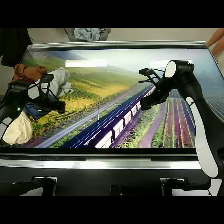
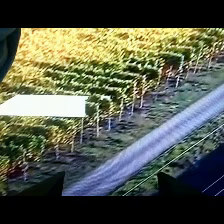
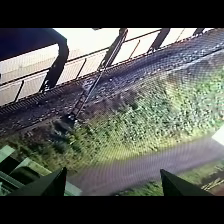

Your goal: Fold the shirts.

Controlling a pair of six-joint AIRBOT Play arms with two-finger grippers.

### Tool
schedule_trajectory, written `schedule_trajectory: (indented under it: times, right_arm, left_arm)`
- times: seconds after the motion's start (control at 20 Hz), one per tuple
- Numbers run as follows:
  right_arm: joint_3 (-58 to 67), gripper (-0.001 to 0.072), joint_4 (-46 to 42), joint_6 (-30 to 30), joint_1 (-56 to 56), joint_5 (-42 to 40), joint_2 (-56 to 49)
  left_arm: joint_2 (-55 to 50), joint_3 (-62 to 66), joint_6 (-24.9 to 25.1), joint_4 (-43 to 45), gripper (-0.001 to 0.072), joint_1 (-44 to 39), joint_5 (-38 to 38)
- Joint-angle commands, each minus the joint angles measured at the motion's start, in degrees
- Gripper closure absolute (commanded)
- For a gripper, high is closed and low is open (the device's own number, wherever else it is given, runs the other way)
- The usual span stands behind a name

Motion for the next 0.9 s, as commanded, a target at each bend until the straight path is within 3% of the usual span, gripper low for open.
schedule_trajectory:
  times: [0.0, 0.2, 0.35, 0.4, 0.45, 0.5, 0.55, 0.6, 0.7, 0.85]
  right_arm:
    - [0.0, 0.0035, 0.0, 0.0, 0.0, 0.0, 0.0]
    - [0.0, 0.0038, -0.2, 0.2, 0.0, -4.7, 0.0]
    - [0.0, 0.0035, -4.0, -0.6, 0.0, -7.5, 0.0]
    - [0.0, 0.0031, -6.2, -0.7, 0.0, -8.1, 0.0]
    - [0.0, 0.0023, -8.3, -0.7, 0.0, -8.1, 0.0]
    - [0.0, 0.0023, -9.6, -1.8, 0.0, -7.0, 0.0]
    - [0.0, 0.0023, -10.0, -3.3, 0.0, -5.1, 0.0]
    - [0.0, 0.0023, -9.9, -3.7, 0.0, -4.1, 0.0]
    - [0.0, 0.0022, -8.9, -4.3, 0.0, -3.4, 0.0]
    - [-0.1, 0.0005, -6.0, -5.2, 0.0, -2.4, 0.0]
  left_arm:
    - [0.0, 0.0, 0.0, 0.0, 0.0003, 0.0, 0.0]
    - [-0.1, 0.0, -8.1, -3.2, 0.0003, 0.0, 6.0]
    - [-0.1, 0.2, -5.9, -4.3, 0.0004, 0.0, 5.8]
    - [-0.1, 1.3, 2.3, -1.0, 0.0003, 0.3, 5.1]
    - [-0.1, 3.8, 6.2, 6.2, 0.0001, 1.0, 2.8]
    - [-0.1, 6.9, 4.9, 14.5, -0.0005, 2.5, -1.0]
    - [0.0, 9.8, 0.5, 21.6, -0.0005, 5.4, -6.6]
    - [0.3, 10.4, -1.6, 23.9, -0.0008, 9.7, -10.6]
    - [0.4, 7.6, -2.1, 19.2, -0.0012, 19.6, -14.1]
    - [0.4, -2.8, -2.1, 8.5, -0.0013, 31.2, -10.0]
